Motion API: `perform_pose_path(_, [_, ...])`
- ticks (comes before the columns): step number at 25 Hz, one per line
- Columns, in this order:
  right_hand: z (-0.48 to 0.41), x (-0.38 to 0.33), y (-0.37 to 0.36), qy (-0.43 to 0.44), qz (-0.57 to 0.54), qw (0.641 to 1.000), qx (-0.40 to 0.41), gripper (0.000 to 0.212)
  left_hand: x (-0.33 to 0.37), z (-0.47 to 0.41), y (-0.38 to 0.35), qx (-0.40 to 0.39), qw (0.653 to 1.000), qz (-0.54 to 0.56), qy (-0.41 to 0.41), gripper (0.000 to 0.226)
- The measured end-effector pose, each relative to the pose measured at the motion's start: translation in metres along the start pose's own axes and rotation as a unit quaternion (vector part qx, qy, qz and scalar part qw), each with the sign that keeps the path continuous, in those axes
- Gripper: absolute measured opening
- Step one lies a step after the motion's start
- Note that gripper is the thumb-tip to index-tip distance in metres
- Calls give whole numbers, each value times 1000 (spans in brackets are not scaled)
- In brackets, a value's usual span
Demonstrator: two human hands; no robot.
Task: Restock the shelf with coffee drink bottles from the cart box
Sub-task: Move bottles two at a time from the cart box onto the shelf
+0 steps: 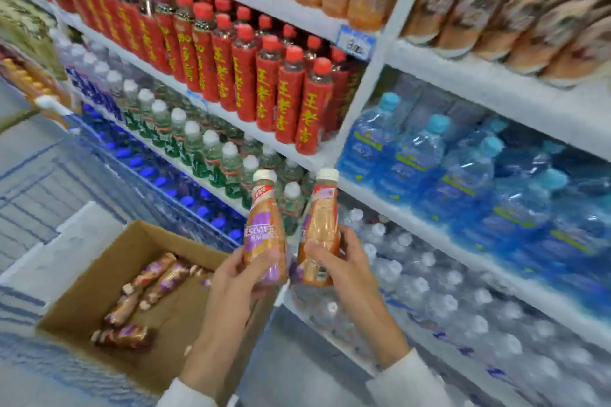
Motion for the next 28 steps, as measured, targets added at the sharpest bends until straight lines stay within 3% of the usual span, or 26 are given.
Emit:
perform_pose_path(3, [32, -5, 97, 31, -19, 998, 55, 32, -30, 21, -95, -72, 997, -17, 13, 51])
perform_pose_path(8, [90, -5, 262, 77, -42, 984, 153, 41, -87, 69, -257, -189, 981, -45, 13, 43])
perform_pose_path(12, [136, -3, 374, 98, -45, 968, 226, 23, -121, 111, -362, -270, 961, -55, 10, 48])
perform_pose_path(17, [164, -10, 454, 115, -66, 953, 273, 42, -139, 143, -455, -336, 939, -68, 7, 42])
perform_pose_path(24, [147, -32, 522, 134, -66, 937, 316, 40, -136, 134, -540, -364, 927, -84, -19, 45])
perform_pose_path(28, [125, -54, 558, 151, -35, 923, 353, 42, -129, 114, -588, -377, 918, -105, -57, 31])
Point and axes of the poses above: each hand's wrist, its own z-axis away from the middle knuckle, its own y-axis out of the back of the hand, x = y × z, the point moved 10 cm from there along -z, towards the middle knuckle, and after that the axes turned 14 degrees about z, right-handed, at the moved point
